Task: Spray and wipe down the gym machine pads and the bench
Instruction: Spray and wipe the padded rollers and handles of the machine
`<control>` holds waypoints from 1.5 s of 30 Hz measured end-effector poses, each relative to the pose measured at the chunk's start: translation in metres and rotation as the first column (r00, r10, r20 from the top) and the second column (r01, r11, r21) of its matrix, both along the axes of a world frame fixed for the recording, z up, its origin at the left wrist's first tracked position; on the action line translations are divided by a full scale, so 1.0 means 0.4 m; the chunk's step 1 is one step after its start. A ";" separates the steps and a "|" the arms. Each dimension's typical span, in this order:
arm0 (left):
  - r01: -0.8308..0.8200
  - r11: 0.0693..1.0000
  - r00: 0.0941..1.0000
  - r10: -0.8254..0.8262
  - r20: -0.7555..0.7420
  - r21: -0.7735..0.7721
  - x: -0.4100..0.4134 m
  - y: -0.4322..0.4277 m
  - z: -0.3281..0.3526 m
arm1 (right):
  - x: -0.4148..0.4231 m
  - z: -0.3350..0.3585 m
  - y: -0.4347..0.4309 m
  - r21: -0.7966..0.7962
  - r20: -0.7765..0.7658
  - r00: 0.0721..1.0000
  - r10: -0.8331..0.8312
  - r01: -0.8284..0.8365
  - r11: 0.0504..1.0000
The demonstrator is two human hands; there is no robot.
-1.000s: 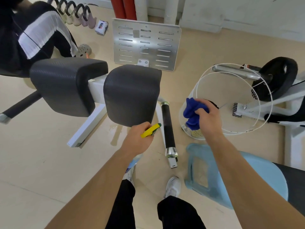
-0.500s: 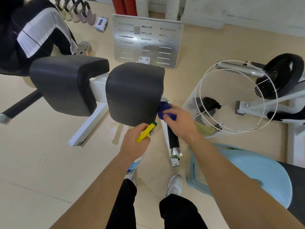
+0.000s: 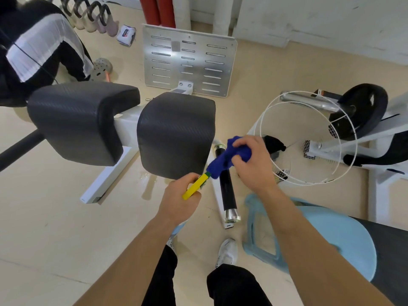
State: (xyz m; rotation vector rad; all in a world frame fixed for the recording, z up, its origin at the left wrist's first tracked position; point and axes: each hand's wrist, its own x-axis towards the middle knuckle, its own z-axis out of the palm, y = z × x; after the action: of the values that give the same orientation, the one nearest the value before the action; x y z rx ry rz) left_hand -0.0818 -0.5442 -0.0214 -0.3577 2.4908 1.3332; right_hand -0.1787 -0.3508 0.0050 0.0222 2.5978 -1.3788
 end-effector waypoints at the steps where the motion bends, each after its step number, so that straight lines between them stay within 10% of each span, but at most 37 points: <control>1: -0.004 1.000 1.000 0.004 -0.005 0.012 -0.001 -0.001 0.000 | -0.008 -0.014 -0.015 0.011 0.063 0.995 0.072 -0.073 0.997; 4: -0.005 0.999 1.000 0.006 -0.020 0.037 -0.004 -0.002 0.002 | 0.020 -0.076 -0.061 0.213 0.285 0.909 0.305 -0.371 0.904; 11: 0.000 0.999 1.000 0.001 -0.028 0.038 -0.012 0.004 0.012 | 0.106 -0.068 -0.043 0.412 0.134 0.970 0.201 -0.239 0.879; 21: -0.017 0.998 1.000 0.017 -0.002 0.054 -0.021 0.009 0.030 | 0.266 0.005 0.096 0.159 0.102 0.883 0.459 -0.470 0.868; 34: -0.067 0.996 0.998 0.066 0.011 0.057 0.007 -0.013 0.015 | -0.015 -0.062 -0.059 0.107 0.045 0.999 -0.002 -0.002 0.994; 40: -0.075 0.996 0.997 0.077 -0.024 0.054 0.012 -0.019 0.001 | 0.022 -0.095 -0.034 0.601 0.205 0.975 0.083 -0.192 0.776; 45: -0.069 0.996 0.997 0.071 -0.043 0.057 0.009 -0.012 0.003 | -0.011 -0.118 -0.116 0.242 0.437 0.891 -0.119 0.010 0.970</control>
State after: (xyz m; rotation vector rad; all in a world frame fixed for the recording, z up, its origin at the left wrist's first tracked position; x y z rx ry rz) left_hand -0.0782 -0.5489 -0.0204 -0.4103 2.4929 1.4497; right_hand -0.1830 -0.3972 -0.0424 0.4174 2.3559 -0.9332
